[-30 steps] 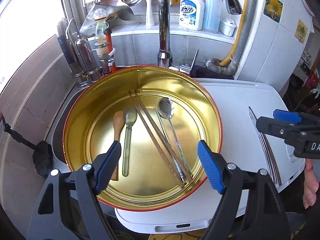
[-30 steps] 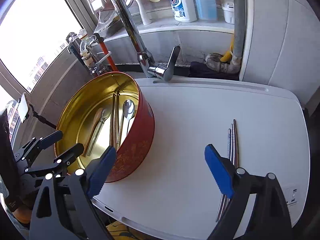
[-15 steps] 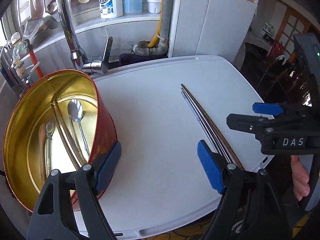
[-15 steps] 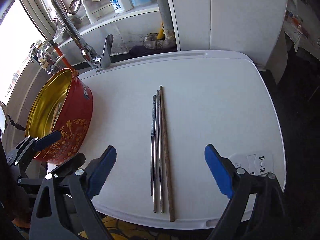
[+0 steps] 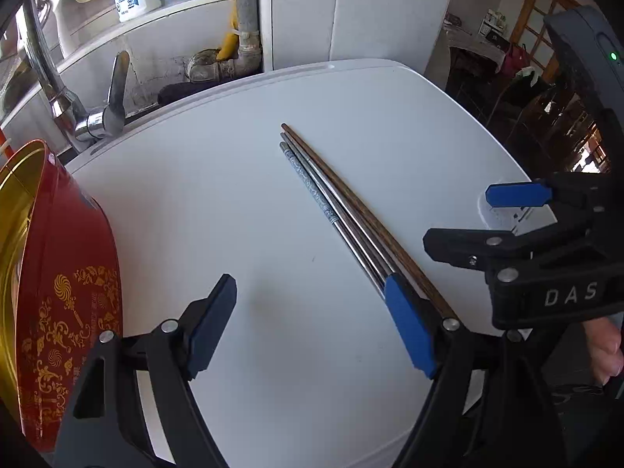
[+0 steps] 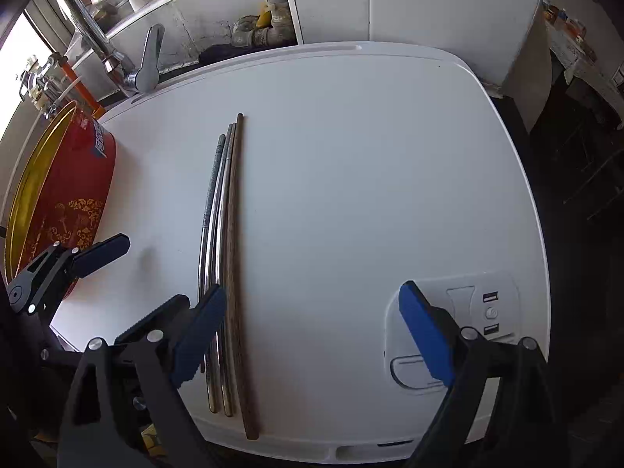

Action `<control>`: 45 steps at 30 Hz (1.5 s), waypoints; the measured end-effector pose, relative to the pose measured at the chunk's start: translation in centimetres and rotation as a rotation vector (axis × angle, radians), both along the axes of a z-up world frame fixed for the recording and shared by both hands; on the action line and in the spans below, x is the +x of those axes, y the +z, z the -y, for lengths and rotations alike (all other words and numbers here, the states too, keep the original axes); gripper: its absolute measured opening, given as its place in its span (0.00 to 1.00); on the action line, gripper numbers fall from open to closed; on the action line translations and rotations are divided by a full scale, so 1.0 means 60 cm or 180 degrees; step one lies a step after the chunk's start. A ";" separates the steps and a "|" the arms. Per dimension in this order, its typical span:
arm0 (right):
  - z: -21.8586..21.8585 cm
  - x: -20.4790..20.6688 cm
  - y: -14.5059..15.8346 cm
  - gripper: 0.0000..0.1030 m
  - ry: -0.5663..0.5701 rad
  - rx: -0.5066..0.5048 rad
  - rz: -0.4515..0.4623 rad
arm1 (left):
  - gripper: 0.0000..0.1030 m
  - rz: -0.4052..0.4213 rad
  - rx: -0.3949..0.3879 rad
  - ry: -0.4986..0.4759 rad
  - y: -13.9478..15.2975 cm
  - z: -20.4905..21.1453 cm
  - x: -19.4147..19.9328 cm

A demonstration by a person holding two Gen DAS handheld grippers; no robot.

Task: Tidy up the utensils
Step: 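Grasp a patterned silver chopstick with the left tool while the right tool grasps the last brown chopstick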

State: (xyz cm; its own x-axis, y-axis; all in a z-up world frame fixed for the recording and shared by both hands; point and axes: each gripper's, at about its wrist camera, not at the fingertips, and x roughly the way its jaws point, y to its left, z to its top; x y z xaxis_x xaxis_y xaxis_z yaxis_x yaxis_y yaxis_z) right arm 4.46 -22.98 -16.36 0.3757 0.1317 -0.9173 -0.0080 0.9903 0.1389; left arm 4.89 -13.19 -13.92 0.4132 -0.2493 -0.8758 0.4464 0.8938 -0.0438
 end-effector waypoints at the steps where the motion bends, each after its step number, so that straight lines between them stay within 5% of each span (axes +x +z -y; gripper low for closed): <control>1: -0.001 0.002 -0.002 0.88 0.0025 -0.0002 -0.0013 | 0.75 0.0013 0.0030 -0.0011 -0.002 0.003 0.002; 34: -0.022 0.014 -0.019 0.88 0.0318 -0.0249 -0.0038 | 0.76 0.0171 0.0608 -0.0103 -0.006 0.008 0.002; 40: -0.004 0.020 -0.015 0.88 0.0246 -0.0229 -0.0067 | 0.76 0.0173 0.0373 -0.0095 0.008 0.004 0.001; 45: -0.017 0.019 -0.016 0.88 0.0363 -0.0345 -0.0036 | 0.76 0.0181 0.0525 -0.0137 -0.011 0.016 -0.001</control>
State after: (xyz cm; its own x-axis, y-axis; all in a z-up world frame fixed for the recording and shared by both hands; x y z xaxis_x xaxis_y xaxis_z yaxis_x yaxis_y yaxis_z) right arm 5.58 -21.94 -17.35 0.3534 0.0729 -0.9326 -0.1203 0.9922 0.0319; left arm 4.83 -14.17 -14.56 0.4552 -0.1226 -0.8819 0.4819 0.8668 0.1283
